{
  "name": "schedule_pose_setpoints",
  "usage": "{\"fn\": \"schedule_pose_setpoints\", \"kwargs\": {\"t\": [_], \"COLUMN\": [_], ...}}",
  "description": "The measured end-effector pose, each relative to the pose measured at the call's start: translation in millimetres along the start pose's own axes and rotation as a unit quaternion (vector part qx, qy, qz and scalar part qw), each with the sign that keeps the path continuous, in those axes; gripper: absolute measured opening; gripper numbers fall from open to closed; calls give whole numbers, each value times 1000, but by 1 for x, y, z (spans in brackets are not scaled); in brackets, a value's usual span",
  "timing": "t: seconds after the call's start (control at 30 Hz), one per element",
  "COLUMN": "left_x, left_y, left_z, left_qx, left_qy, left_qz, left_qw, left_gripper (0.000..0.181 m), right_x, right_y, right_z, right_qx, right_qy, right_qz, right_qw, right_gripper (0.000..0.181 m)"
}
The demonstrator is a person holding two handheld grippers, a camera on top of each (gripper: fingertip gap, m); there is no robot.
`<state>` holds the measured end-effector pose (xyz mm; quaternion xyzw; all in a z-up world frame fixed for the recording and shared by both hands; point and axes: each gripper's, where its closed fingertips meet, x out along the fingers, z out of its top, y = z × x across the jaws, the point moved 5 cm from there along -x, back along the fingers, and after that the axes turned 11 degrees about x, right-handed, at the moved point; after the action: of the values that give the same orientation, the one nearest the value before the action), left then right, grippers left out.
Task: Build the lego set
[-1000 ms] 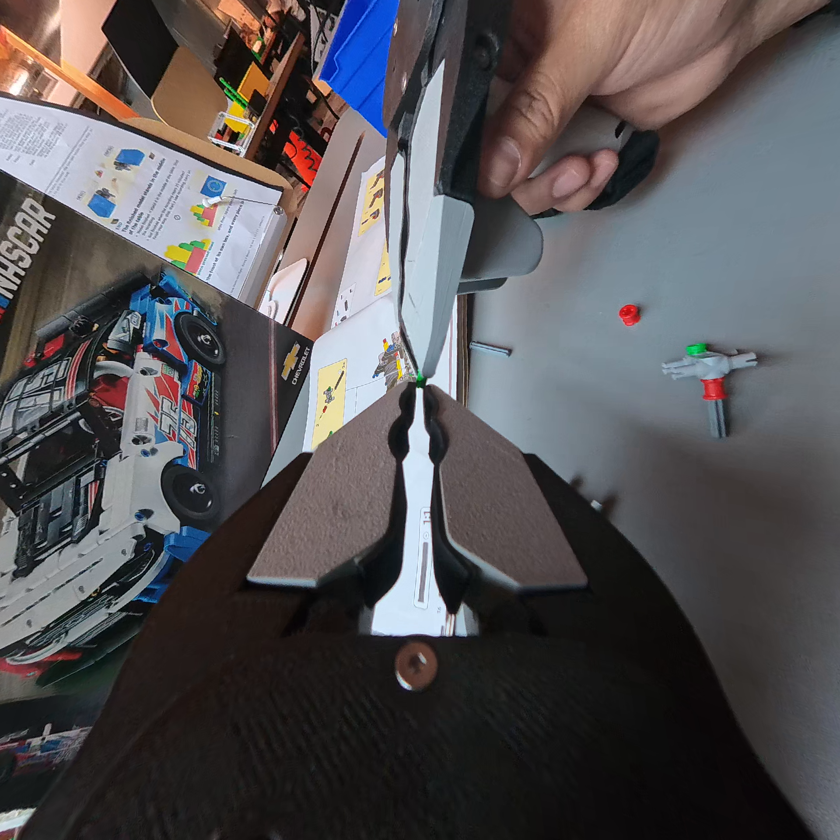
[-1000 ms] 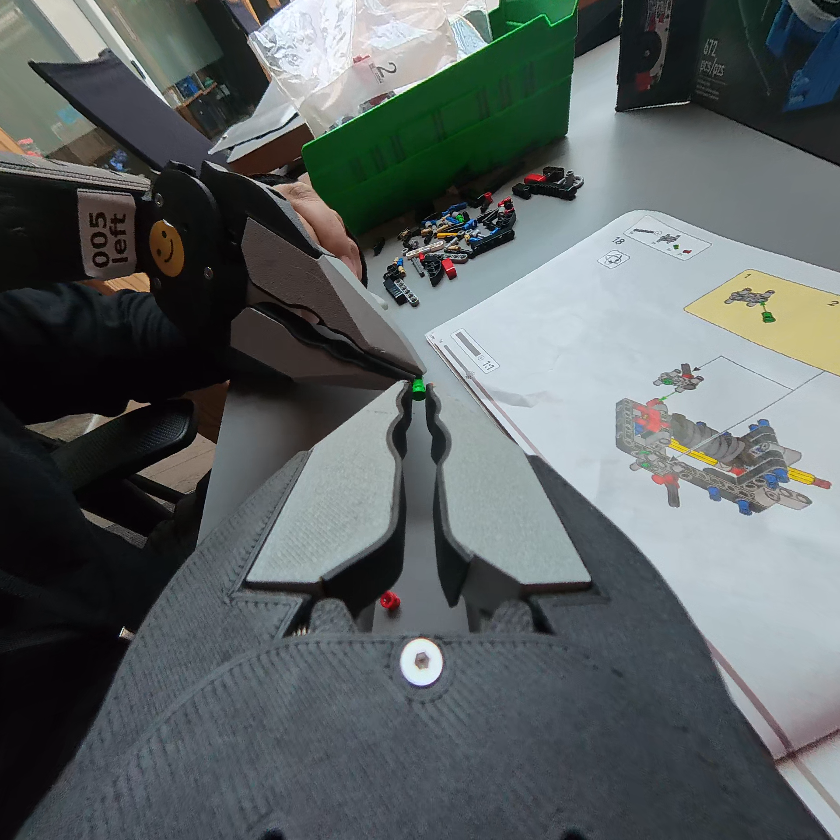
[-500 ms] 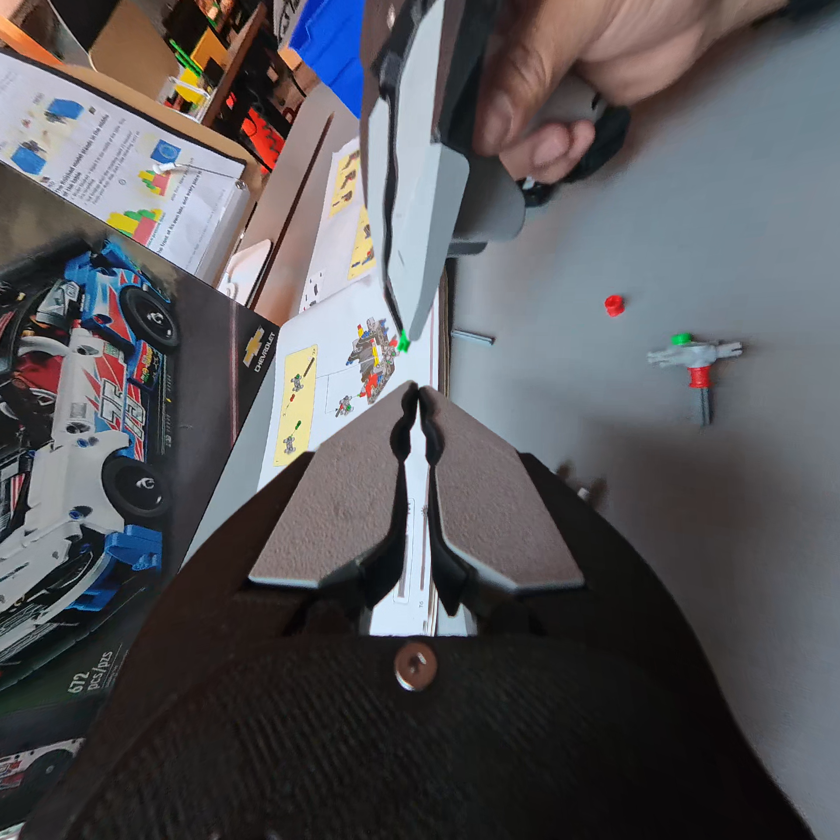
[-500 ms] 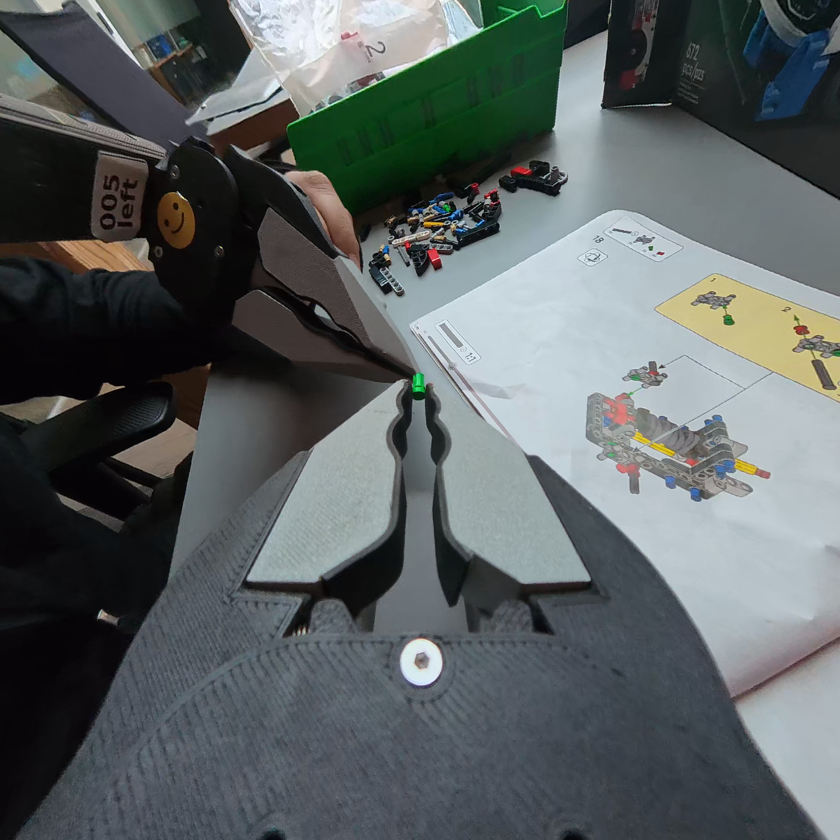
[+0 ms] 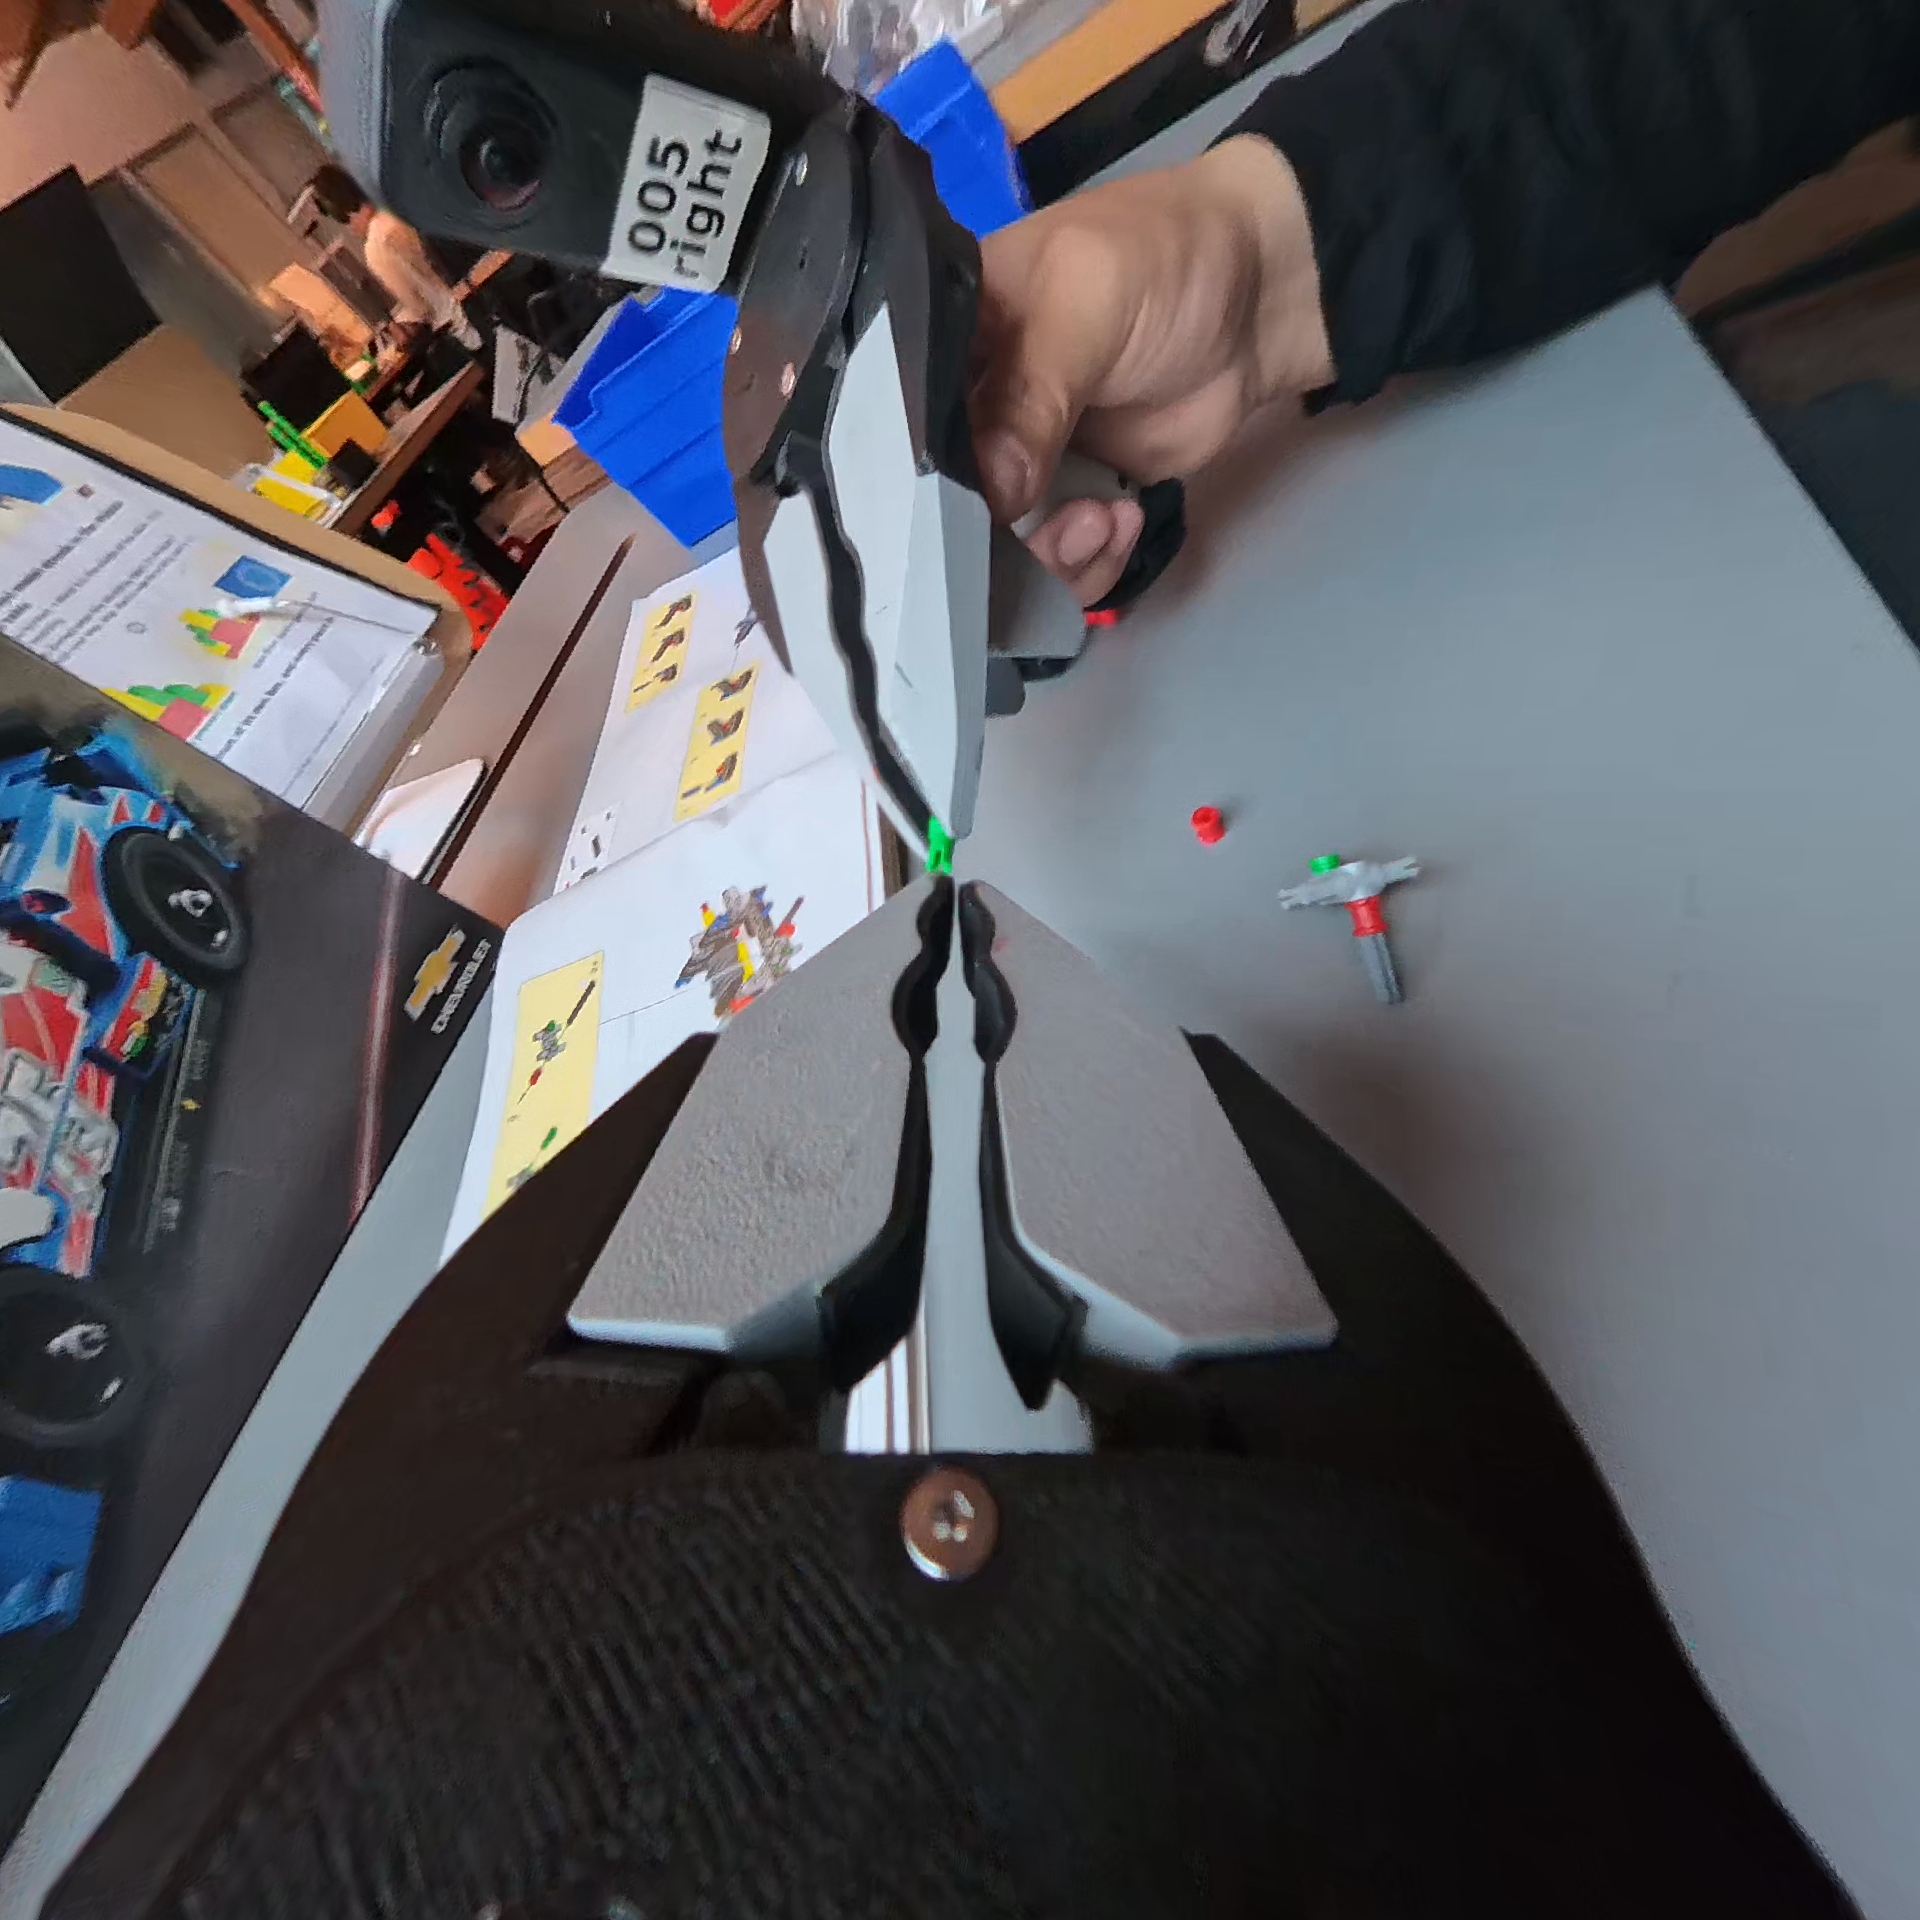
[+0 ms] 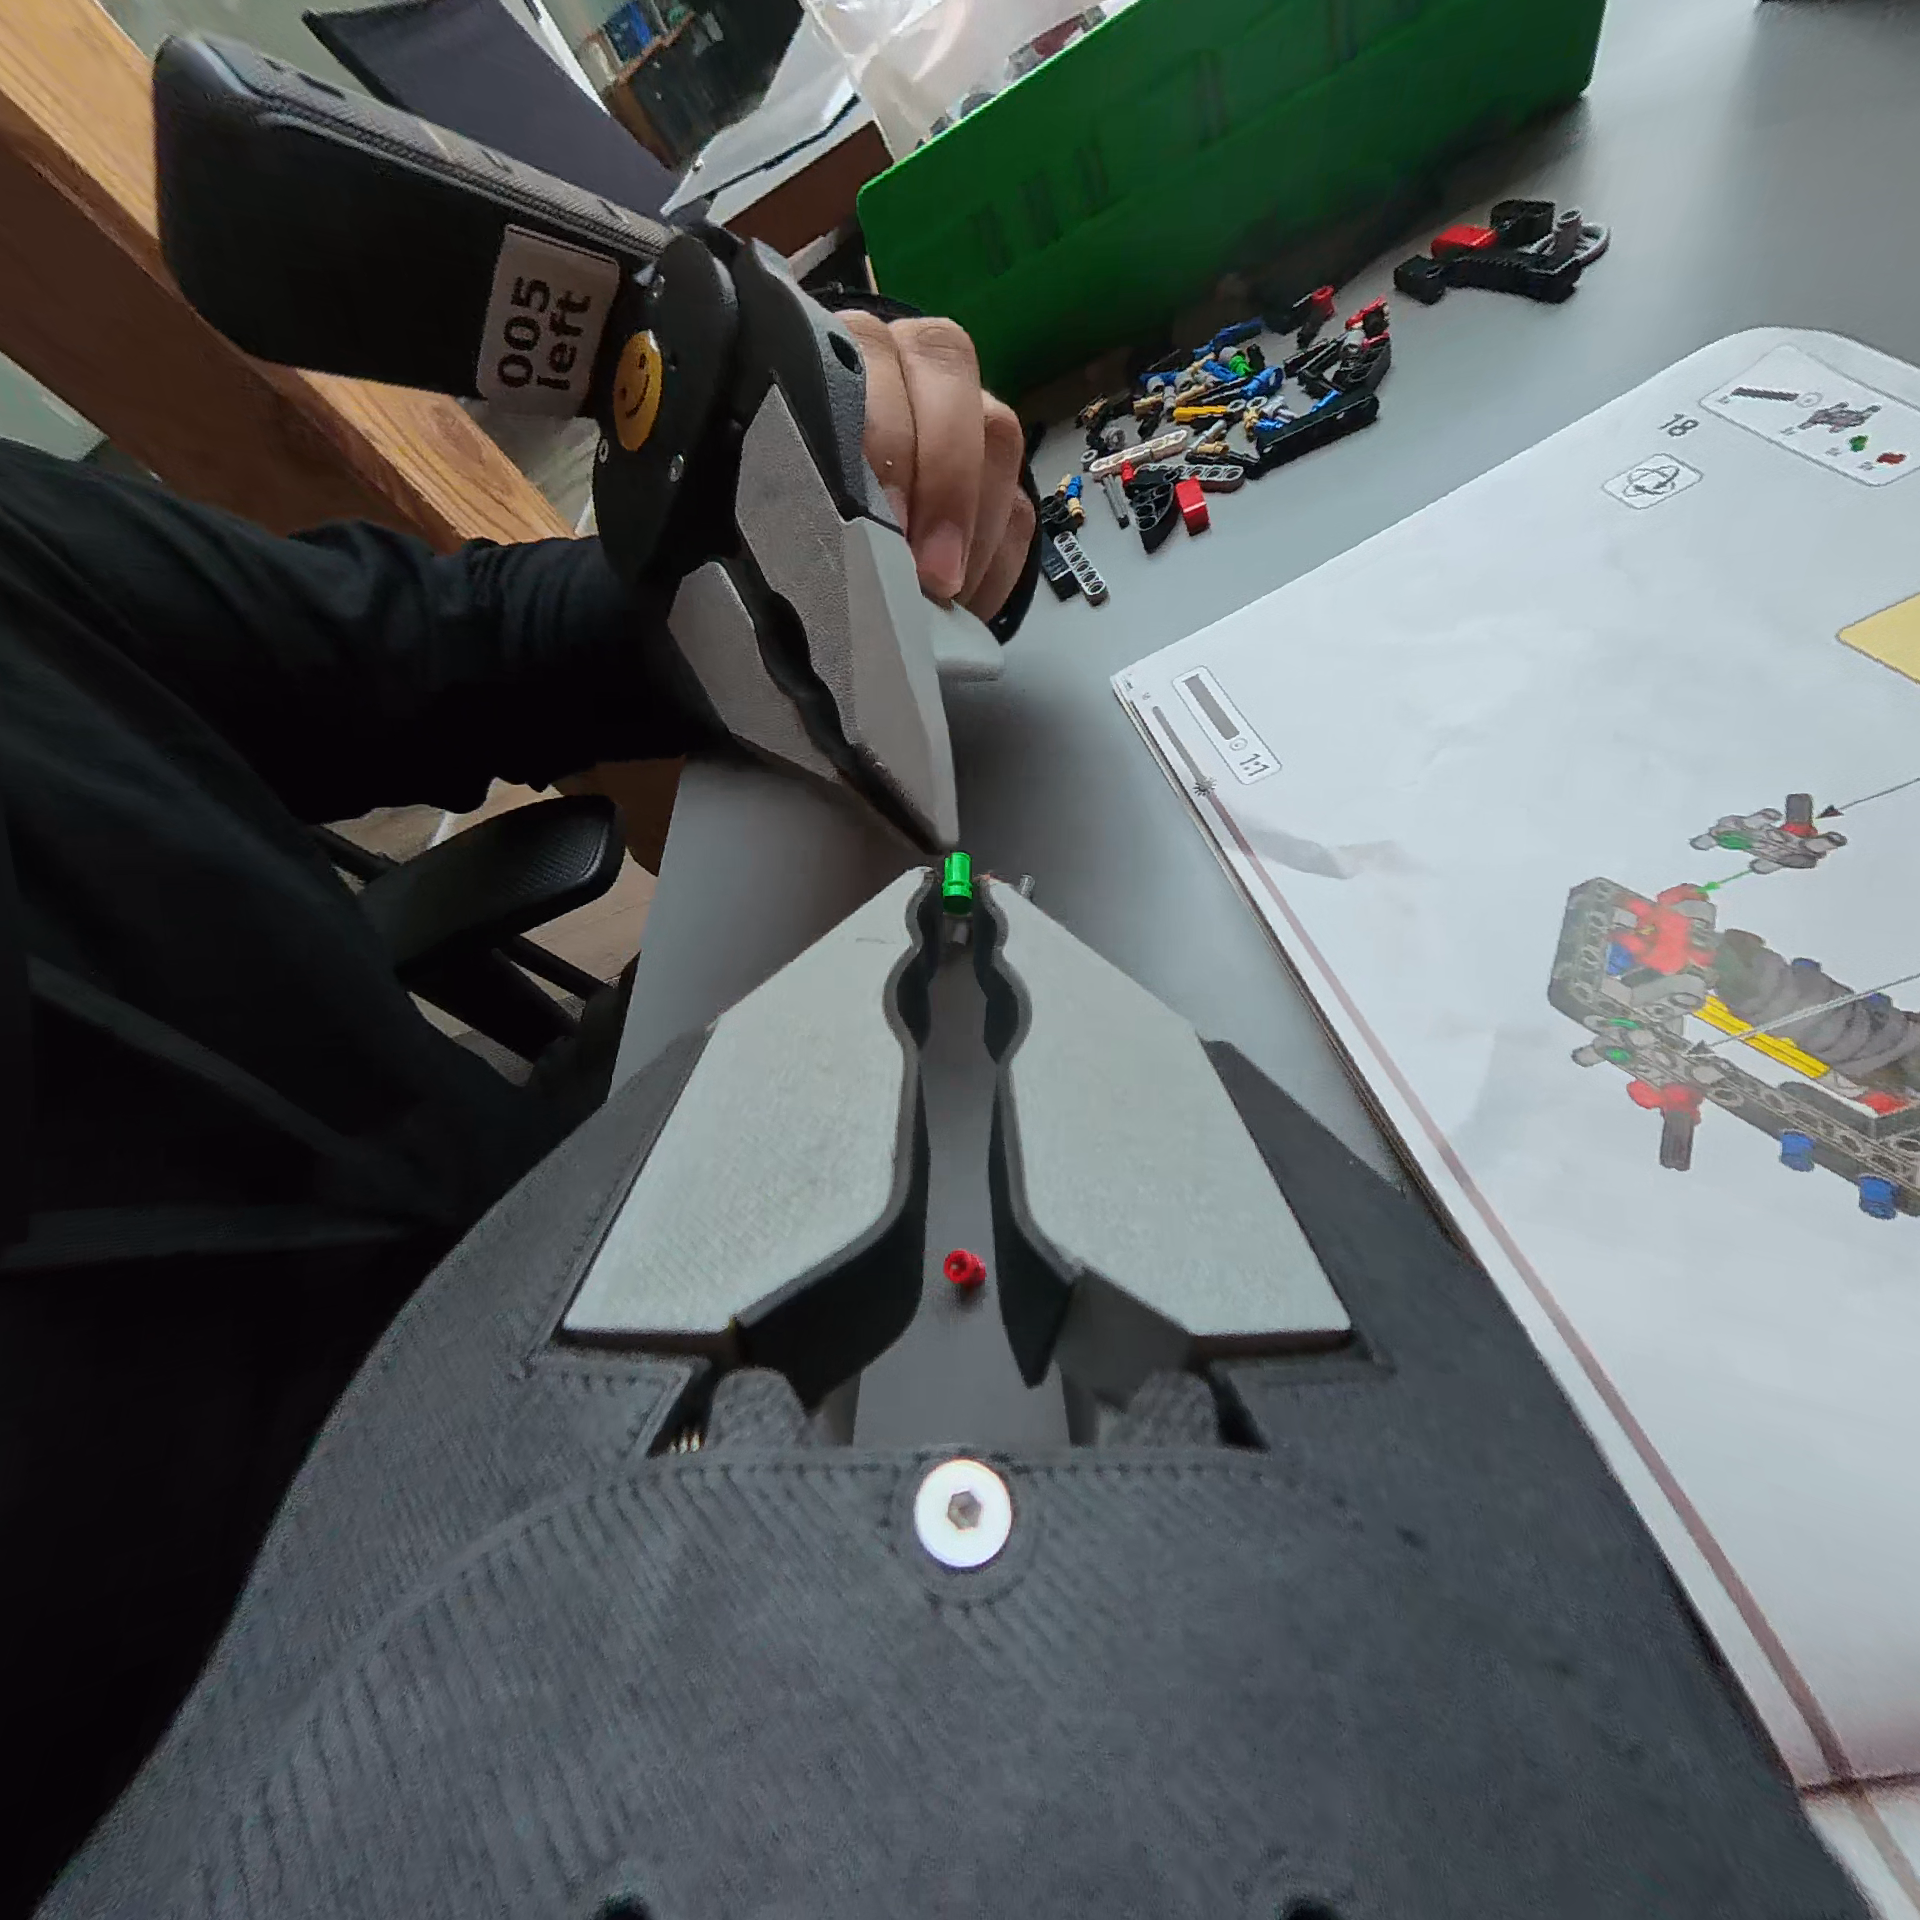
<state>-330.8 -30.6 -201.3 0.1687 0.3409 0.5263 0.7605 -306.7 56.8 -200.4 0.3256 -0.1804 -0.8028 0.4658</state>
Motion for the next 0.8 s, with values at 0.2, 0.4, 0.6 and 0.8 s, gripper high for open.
{"fn": "schedule_pose_setpoints", "kwargs": {"t": [0.2,0.4,0.6,0.8], "left_x": [0,-2,-5,-5], "left_y": [-5,-3,0,-3], "left_z": [8,9,13,15], "left_qx": [4,1,16,23], "left_qy": [-18,-28,-49,-66], "left_qz": [-14,-7,5,-3], "left_qw": [1000,1000,999,998], "left_gripper": [0,0,0,0], "right_x": [0,-1,-2,-4], "right_y": [6,7,13,17], "right_z": [-1,-2,-1,1], "right_qx": [-6,-7,-14,-17], "right_qy": [11,17,20,18], "right_qz": [16,21,33,42], "right_qw": [1000,1000,999,999], "right_gripper": [3,3,3,3]}}
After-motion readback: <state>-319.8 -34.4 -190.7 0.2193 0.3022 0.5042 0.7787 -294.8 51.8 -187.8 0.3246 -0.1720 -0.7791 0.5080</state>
